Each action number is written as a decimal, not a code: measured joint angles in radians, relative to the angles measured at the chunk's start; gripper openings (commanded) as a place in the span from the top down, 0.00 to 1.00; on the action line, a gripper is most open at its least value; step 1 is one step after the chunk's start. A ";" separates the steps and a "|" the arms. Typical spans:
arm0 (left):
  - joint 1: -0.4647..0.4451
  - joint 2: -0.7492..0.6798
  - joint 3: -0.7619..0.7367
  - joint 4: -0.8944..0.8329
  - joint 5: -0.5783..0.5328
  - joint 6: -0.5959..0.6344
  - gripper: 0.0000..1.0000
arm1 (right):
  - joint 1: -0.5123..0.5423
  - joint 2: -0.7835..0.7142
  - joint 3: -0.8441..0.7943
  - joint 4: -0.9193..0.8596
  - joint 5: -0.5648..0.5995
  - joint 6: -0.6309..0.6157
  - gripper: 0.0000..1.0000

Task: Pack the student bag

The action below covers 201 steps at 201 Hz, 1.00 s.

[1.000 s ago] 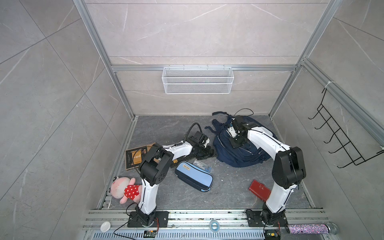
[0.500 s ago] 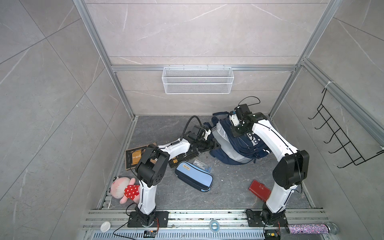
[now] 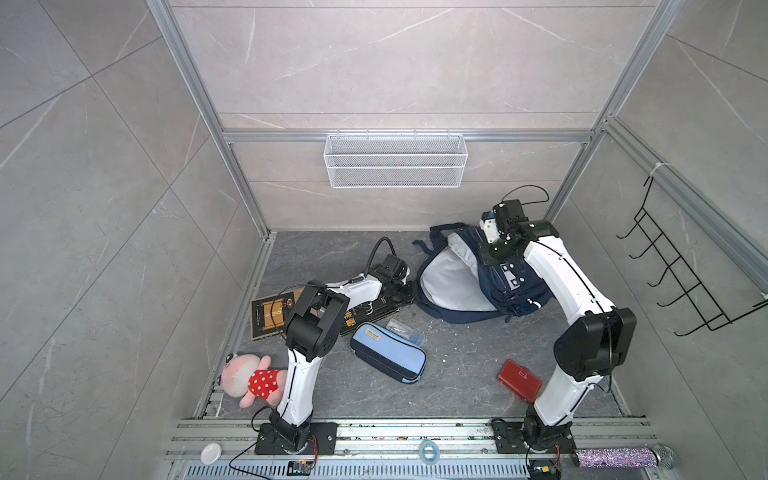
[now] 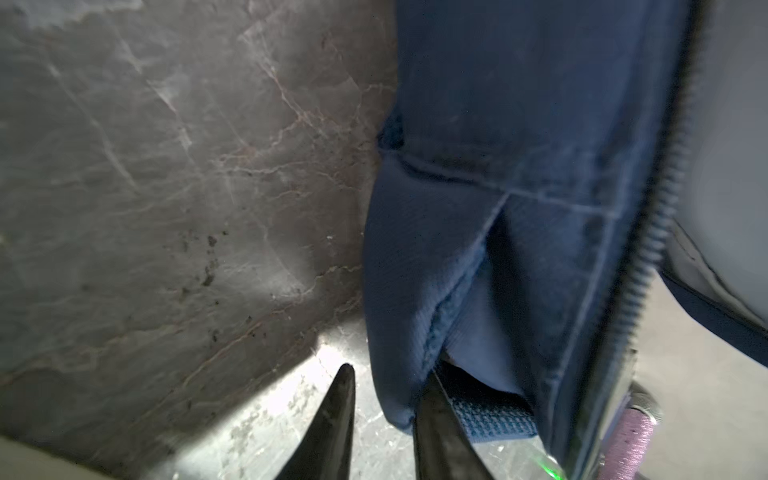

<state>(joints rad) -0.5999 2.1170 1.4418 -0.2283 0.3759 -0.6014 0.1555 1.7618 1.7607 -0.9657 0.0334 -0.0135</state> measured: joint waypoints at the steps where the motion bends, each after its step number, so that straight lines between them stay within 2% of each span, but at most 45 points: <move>1: 0.000 0.000 0.000 0.000 -0.001 0.000 0.75 | -0.003 -0.003 -0.003 0.002 0.000 0.001 1.00; 43: -0.009 0.001 0.000 0.005 -0.007 0.008 0.72 | -0.056 -0.063 -0.134 0.079 -0.027 0.051 1.00; 75: -0.009 -0.006 -0.002 -0.011 -0.005 0.025 0.36 | -0.046 -0.041 -0.201 0.126 -0.089 0.067 1.00; 98: -0.006 -0.071 -0.036 -0.040 -0.008 0.033 0.24 | -0.029 -0.008 -0.206 0.134 -0.102 0.066 1.00; 125: 0.028 -0.250 -0.115 -0.119 -0.012 0.045 0.15 | 0.002 0.029 -0.206 0.134 -0.090 0.066 0.82; 153: 0.109 -0.414 -0.154 -0.195 -0.046 0.064 0.13 | 0.011 0.049 -0.205 0.140 -0.085 0.085 0.60; 201: 0.267 -0.495 -0.238 -0.295 -0.114 0.074 0.11 | 0.086 0.049 -0.116 0.116 -0.044 0.131 0.41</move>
<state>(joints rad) -0.3328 1.6222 1.2041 -0.5232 0.2615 -0.5274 0.2413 1.8107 1.6451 -0.8494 -0.0109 0.1173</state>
